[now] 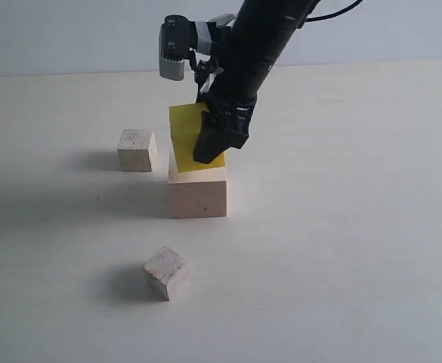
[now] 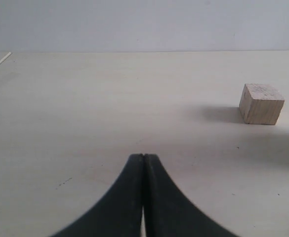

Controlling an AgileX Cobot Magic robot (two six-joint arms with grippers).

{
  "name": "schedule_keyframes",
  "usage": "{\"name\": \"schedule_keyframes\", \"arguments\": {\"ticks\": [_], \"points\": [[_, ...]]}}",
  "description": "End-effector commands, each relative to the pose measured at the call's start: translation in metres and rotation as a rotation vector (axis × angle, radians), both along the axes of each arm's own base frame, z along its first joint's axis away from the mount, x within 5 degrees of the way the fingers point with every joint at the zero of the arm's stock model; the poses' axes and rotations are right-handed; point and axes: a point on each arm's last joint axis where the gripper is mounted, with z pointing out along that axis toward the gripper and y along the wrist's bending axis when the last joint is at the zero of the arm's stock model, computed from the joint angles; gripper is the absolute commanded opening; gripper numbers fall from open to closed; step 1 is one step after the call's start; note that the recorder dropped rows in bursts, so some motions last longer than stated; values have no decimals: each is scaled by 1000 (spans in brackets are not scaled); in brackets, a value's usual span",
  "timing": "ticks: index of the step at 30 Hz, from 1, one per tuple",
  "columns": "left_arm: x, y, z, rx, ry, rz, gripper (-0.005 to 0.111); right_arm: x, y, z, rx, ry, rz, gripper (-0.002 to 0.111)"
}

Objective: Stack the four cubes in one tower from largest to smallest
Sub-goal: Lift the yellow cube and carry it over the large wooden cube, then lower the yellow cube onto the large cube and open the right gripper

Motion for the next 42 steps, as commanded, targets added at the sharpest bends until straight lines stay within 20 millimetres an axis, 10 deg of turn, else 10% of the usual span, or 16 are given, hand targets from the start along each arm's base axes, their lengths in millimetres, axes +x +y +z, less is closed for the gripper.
{"name": "schedule_keyframes", "arguments": {"ticks": [1, 21, 33, 42], "points": [[0, 0, 0, -3, -11, 2, 0, 7, 2, -1, 8, -40, -71, 0], [0, 0, 0, -3, -11, 2, 0, 10, 6, -20, 18, -9, -63, 1], [0, 0, 0, -3, -11, 2, 0, 10, 6, -20, 16, -4, -62, 54], [0, 0, 0, -3, -11, 2, 0, 10, 6, -20, 15, 3, -85, 62]]}}
